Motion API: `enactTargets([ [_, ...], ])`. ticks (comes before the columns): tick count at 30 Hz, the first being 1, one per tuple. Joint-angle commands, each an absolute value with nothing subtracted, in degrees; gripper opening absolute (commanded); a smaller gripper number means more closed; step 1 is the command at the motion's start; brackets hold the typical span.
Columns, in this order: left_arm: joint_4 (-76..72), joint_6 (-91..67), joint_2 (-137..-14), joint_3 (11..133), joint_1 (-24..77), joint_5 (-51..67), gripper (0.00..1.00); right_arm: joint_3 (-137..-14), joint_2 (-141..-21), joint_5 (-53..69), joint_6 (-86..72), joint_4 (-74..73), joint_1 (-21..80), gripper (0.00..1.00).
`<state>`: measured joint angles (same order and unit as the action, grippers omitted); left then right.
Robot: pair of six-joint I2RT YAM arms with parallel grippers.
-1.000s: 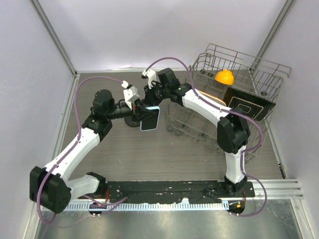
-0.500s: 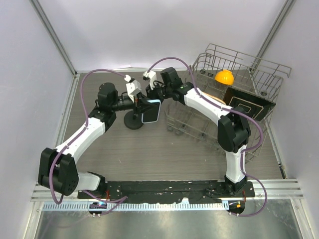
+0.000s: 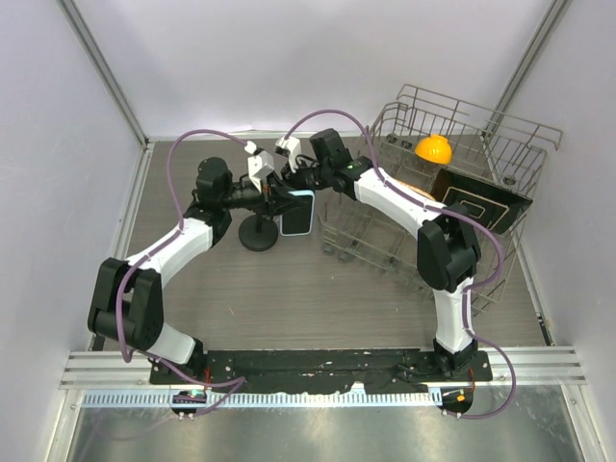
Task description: Place the phone on the phone stand
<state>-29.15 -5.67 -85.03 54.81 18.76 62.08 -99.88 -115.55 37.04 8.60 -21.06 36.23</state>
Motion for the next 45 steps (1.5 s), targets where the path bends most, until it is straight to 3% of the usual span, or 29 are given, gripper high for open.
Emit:
enactTargets([
  [1,-38.23,-7.47,-85.25,57.39,17.05,64.68,0.00,-101.34,-116.63,40.60,8.96,-24.70,36.12,0.01],
  [13,-28.83,-0.53,-86.92,60.29,15.47,66.97,0.00,-101.60,-116.98,41.84,9.14,-25.05,35.77,0.01],
  [45,-29.79,-2.28,-93.34,64.77,13.19,70.22,0.00,-102.74,-117.60,44.56,11.86,-27.77,35.68,0.01],
])
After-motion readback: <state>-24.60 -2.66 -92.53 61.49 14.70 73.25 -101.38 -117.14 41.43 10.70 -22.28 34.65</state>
